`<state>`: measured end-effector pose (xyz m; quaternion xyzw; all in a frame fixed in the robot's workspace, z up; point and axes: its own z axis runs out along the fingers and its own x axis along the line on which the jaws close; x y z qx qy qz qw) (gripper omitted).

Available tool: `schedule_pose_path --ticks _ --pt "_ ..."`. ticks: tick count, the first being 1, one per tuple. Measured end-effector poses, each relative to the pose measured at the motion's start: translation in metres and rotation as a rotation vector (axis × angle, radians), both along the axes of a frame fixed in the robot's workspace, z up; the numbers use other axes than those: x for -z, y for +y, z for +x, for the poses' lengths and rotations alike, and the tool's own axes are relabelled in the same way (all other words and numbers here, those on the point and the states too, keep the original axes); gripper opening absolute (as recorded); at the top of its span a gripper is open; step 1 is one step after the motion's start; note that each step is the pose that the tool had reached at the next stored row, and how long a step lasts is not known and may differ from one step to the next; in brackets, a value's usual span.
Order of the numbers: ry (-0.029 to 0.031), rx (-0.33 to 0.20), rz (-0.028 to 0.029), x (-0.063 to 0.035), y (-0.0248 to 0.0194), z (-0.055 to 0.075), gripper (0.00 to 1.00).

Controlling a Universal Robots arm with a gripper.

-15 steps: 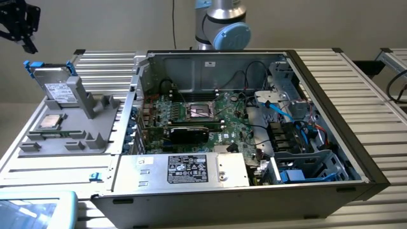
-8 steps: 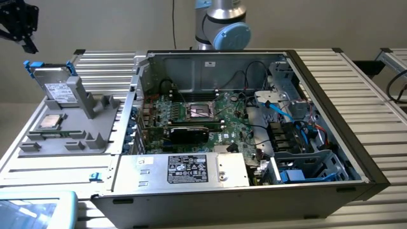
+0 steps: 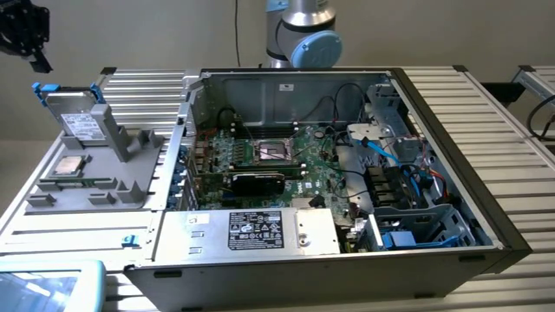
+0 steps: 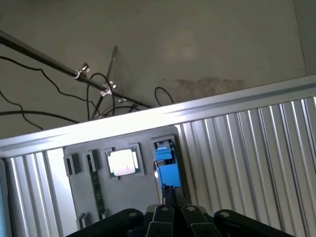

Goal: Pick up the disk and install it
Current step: 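Pick up the disk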

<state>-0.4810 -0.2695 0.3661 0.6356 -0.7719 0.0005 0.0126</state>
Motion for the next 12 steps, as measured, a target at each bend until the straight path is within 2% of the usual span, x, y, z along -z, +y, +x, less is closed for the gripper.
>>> schedule_pose_path --ticks 3,8,12 --pt "-0.0022 -0.041 -0.0001 0.0 0.0004 -0.0001 0.11" --pt "-0.0161 -0.078 0.0005 0.0005 0.0015 -0.0004 0.11" --pt "-0.0164 -0.081 0.0016 0.0005 0.0016 -0.0005 0.11"
